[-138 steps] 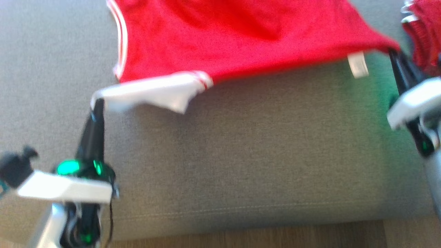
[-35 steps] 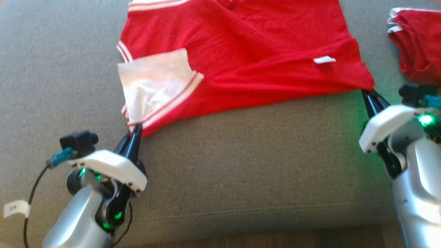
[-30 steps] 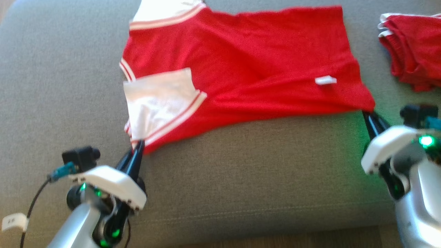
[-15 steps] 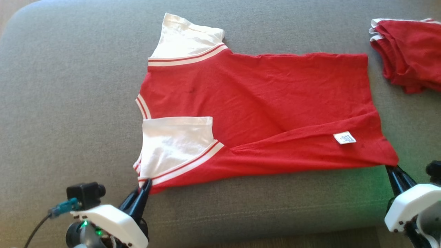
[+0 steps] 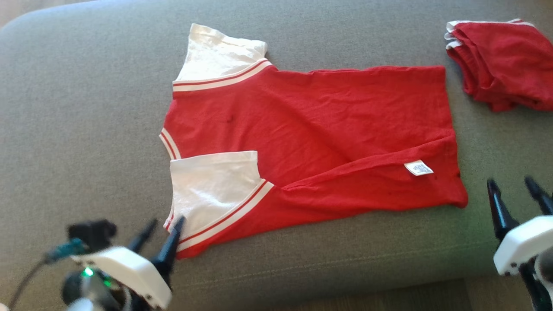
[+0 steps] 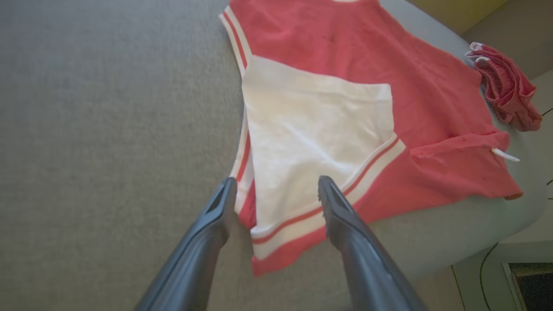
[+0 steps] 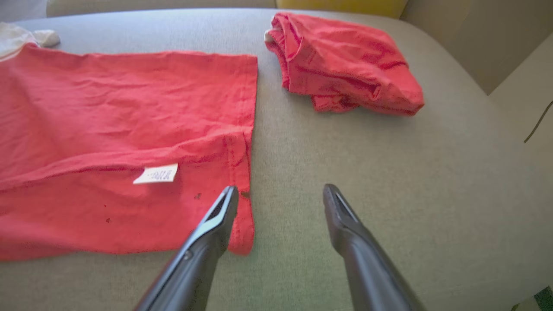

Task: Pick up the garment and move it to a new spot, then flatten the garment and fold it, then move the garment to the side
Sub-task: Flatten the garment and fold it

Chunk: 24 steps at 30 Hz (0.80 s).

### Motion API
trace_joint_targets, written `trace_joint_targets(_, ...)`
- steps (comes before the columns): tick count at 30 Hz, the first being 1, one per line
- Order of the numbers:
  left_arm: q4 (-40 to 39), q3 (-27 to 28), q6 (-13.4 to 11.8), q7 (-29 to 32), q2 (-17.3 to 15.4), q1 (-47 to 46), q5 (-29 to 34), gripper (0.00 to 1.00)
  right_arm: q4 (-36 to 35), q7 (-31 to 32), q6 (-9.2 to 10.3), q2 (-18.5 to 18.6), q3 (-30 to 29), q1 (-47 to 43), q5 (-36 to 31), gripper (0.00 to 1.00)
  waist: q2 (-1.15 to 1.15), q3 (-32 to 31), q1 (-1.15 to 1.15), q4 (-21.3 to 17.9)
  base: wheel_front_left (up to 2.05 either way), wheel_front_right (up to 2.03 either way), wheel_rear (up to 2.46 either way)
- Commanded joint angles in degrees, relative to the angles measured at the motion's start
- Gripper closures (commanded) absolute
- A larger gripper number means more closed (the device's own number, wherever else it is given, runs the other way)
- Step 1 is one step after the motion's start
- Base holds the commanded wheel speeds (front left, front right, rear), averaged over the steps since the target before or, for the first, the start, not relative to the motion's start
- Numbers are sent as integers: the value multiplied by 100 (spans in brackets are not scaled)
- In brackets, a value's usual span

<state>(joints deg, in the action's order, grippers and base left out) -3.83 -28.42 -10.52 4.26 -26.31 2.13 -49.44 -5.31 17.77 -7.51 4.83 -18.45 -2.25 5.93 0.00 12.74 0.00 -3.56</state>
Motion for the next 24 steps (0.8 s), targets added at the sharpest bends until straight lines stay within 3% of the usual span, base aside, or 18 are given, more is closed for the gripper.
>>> trace_joint_targets(1, -330, 382, -82, -38, -261, -360, 84, 0, -353, -105, 2, 20, 131, 268, -52, 0, 0, 31, 0, -52, 0, 0, 0)
trace_joint_targets(5, -556, 607, -192, 32, -500, -1010, 336, 0, -401, -362, 2, -57, 317, 485, -39, 0, 0, 171, 0, -123, 0, 0, 0)
trace_joint_targets(9, -315, 551, -23, 519, -657, -2174, 521, 0, -286, -596, 2, -80, 577, 683, -236, 0, 0, 410, 0, -190, 0, 0, 0)
trace_joint_targets(17, 1209, 279, 527, 1492, -546, -4711, 714, 0, -137, -888, 2, -119, 878, 1132, -213, 0, 0, 1149, 0, -471, 0, 0, 0)
trace_joint_targets(24, 2672, 47, 881, 1973, -519, -6075, 964, 0, 9, -1100, 2, -153, 1050, 1458, -75, 0, 0, 1760, 0, -803, 0, 0, 0)
